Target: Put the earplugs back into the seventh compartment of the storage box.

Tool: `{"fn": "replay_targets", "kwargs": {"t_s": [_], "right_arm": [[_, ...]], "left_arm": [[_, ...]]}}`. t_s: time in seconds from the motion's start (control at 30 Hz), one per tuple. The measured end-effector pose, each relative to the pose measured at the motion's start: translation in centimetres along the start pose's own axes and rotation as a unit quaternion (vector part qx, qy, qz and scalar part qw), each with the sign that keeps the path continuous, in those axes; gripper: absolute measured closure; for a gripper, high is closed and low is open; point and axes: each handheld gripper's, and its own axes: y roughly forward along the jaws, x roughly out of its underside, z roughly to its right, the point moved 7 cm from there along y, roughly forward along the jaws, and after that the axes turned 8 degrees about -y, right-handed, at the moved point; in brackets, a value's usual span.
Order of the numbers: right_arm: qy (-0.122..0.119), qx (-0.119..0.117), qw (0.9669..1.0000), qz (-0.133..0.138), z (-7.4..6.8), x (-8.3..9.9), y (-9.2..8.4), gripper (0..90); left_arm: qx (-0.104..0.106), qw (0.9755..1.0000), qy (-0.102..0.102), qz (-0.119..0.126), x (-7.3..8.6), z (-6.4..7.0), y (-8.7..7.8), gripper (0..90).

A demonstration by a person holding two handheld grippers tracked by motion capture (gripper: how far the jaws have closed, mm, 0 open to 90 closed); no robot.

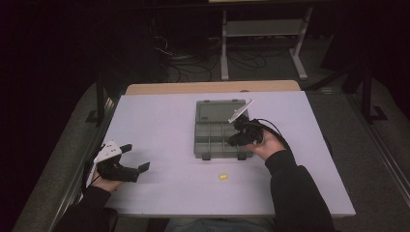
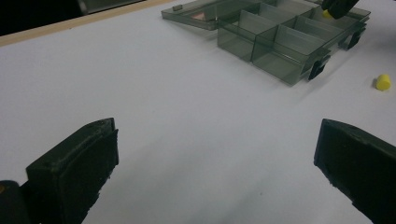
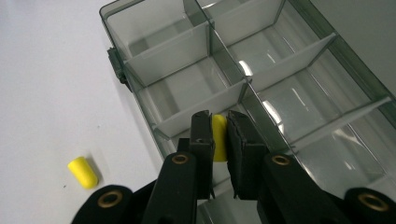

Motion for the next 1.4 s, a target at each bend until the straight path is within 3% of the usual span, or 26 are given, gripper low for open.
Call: {"fn": "replay_targets", "kwargs": {"t_s": [0.2, 0.23, 0.3, 0.4, 0.43, 0.47, 0.5, 0.53, 0.57, 0.6, 0.63, 0.67, 0.73, 0.83, 0.9, 1.1, 1.4], "right_arm": [[-0.001, 0.000, 0.9999, -0.015, 0.0, 0.3, 1.1, 78.6], [0.003, 0.008, 0.9999, -0.012, 0.1, 0.2, 1.2, 72.4], [0.011, 0.012, 0.9998, -0.009, 0.2, 0.1, 1.1, 70.4], [0.013, 0.022, 0.9996, 0.014, 0.2, -0.4, 0.3, 57.4], [0.013, 0.022, 0.9996, 0.014, 0.2, -0.4, 0.3, 57.4], [0.017, 0.023, 0.9994, 0.019, 0.1, -0.4, -0.1, 49.3], [0.017, 0.023, 0.9994, 0.019, 0.1, -0.4, -0.1, 49.3], [0.015, 0.026, 0.9994, 0.019, -0.1, -0.4, -0.5, 37.4], [0.015, 0.026, 0.9994, 0.019, -0.1, -0.4, -0.5, 37.4], [0.011, 0.036, 0.9992, 0.016, -0.2, -0.4, -0.8, 28.0], [0.011, 0.036, 0.9992, 0.016, -0.2, -0.4, -0.8, 28.0], [0.012, 0.040, 0.9990, 0.018, -0.3, -0.4, -1.2, 20.2], [0.014, 0.043, 0.9986, 0.027, -0.4, -0.6, -1.6, 13.7], [0.015, 0.036, 0.9985, 0.039, -0.6, -0.7, -2.1, 9.8], [0.017, 0.012, 0.9984, 0.053, -1.0, -0.9, -2.4, 0.0], [0.013, 0.011, 0.9982, 0.057, -1.9, -1.1, -3.2, 0.0], [-0.024, 0.011, 0.9987, 0.044, -3.8, -1.4, -3.2, 0.0]], "left_arm": [[0.001, 1.0000, 0.000, 0.000, 0.0, 0.0, 0.0, 0.0], [0.001, 1.0000, 0.000, 0.000, 0.0, 0.0, 0.0, 0.0], [0.000, 1.0000, 0.001, 0.000, 0.0, 0.0, 0.0, 0.0], [0.000, 1.0000, 0.001, 0.000, 0.0, 0.0, 0.0, 0.0], [0.000, 1.0000, 0.001, 0.000, 0.0, 0.0, 0.0, 0.0], [0.000, 1.0000, 0.002, 0.000, 0.0, 0.0, 0.0, 0.0], [0.000, 1.0000, 0.001, 0.000, 0.0, 0.0, 0.0, 0.0], [0.000, 1.0000, 0.001, 0.000, 0.0, 0.0, 0.0, 0.0], [-0.001, 1.0000, 0.002, 0.000, 0.0, 0.0, 0.0, 0.0], [-0.001, 1.0000, 0.002, 0.000, 0.0, 0.0, 0.0, 0.0], [-0.001, 1.0000, 0.002, 0.000, 0.0, 0.0, 0.0, 0.0], [-0.001, 1.0000, 0.002, 0.000, 0.0, 0.0, 0.0, 0.0], [-0.002, 1.0000, 0.002, 0.000, 0.0, 0.0, 0.0, 0.0], [-0.002, 1.0000, 0.002, 0.000, 0.0, 0.0, 0.0, 0.0], [-0.003, 1.0000, 0.001, 0.000, 0.0, 0.0, 0.0, 0.0], [-0.004, 1.0000, 0.002, 0.000, 0.0, 0.0, 0.0, 0.0], [-0.005, 0.9999, 0.009, -0.002, 0.0, 0.1, 0.0, 0.0]]}}
